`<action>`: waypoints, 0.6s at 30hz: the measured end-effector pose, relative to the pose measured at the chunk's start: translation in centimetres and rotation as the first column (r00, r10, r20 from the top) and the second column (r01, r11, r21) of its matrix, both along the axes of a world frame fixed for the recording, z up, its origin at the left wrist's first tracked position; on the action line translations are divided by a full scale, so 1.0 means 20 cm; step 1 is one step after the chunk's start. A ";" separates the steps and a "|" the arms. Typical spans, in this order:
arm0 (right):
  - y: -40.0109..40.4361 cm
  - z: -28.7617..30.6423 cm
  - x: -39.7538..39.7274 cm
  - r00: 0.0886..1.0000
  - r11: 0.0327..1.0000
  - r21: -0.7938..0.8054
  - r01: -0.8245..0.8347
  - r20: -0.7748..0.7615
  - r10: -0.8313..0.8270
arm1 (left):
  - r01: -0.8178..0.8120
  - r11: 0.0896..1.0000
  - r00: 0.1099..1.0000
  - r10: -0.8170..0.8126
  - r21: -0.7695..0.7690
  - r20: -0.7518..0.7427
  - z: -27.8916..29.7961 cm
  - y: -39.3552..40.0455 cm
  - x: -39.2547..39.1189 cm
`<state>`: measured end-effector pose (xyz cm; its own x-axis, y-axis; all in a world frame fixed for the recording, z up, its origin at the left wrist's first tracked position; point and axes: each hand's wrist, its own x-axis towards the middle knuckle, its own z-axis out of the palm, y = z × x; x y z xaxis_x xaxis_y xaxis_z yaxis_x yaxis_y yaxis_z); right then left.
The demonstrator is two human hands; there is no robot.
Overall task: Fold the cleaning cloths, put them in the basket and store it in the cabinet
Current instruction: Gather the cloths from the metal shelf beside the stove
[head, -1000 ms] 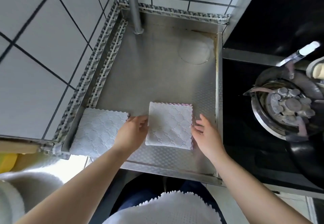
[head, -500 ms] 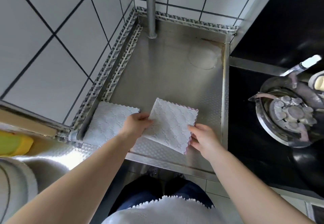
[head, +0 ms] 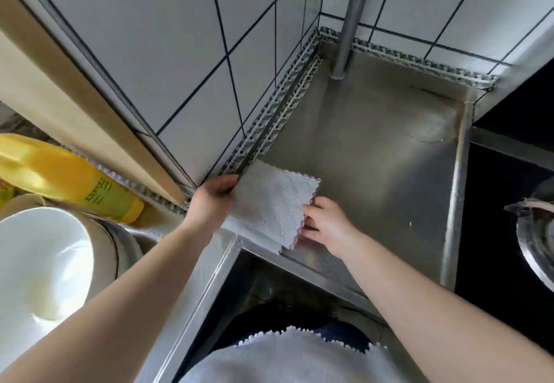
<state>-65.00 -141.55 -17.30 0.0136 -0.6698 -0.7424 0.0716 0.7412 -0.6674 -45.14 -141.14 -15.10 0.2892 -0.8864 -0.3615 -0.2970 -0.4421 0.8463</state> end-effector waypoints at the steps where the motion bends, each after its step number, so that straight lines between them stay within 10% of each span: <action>1: 0.00 -0.01 0.02 1.000 1.000 0.006 -0.021 -0.009 0.021 | 0.014 1.000 0.999 -0.014 -0.004 0.048 0.00 0.01 0.01; 14: 0.00 -0.07 0.10 0.985 0.993 0.027 -0.113 -0.125 0.116 | 0.380 0.916 0.795 -0.394 0.128 0.461 -0.04 0.09 0.02; 18: 0.01 -0.08 0.09 0.977 0.989 0.028 -0.143 -0.157 0.146 | 0.496 0.862 0.590 -0.422 0.103 0.689 -0.04 0.16 -0.02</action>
<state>-63.18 -141.42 -18.85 -0.0093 -0.6572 -0.7537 -0.1430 0.7468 -0.6495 -45.47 -138.02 -15.89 -0.0383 -0.9877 -0.1519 -0.9339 -0.0187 0.3570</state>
